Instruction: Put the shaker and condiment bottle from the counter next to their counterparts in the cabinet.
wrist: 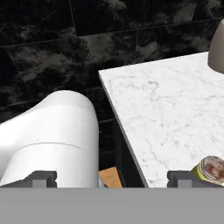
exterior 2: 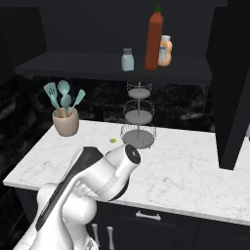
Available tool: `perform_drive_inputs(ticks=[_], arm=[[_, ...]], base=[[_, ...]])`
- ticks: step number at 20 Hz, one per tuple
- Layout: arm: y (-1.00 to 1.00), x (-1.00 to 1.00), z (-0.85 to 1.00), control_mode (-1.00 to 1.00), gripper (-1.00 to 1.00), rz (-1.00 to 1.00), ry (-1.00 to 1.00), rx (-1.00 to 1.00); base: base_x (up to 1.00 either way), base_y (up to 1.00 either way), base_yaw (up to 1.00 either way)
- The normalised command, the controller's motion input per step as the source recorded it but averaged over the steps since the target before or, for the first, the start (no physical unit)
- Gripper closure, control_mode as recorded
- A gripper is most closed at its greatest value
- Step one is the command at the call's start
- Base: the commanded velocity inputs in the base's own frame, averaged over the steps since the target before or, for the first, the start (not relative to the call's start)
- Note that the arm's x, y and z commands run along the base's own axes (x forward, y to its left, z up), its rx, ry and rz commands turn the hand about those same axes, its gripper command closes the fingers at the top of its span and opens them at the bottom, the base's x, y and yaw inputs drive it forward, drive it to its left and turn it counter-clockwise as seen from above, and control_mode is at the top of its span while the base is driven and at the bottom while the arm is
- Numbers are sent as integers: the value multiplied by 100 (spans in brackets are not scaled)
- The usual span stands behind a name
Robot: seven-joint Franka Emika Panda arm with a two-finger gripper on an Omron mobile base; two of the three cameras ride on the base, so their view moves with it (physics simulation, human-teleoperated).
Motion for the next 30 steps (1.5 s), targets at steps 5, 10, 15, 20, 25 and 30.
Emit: perform_drive_inputs(ticks=[5,10,15,20,25,30], arm=[[0,44,-27,-100,-100,4,0,0],[0,26,-31,-100,-100,6,0,1],[0,22,-30,-100,-100,5,-2,2],[-6,8,-26,-100,-100,1,-6,2],[-2,0,-25,-100,-100,-1,-7,0],[0,1,-5,-100,-100,-1,-3,0]], base=[[0,0,0],[0,0,0],[0,0,0],[0,0,0],[0,0,0],[0,0,0]])
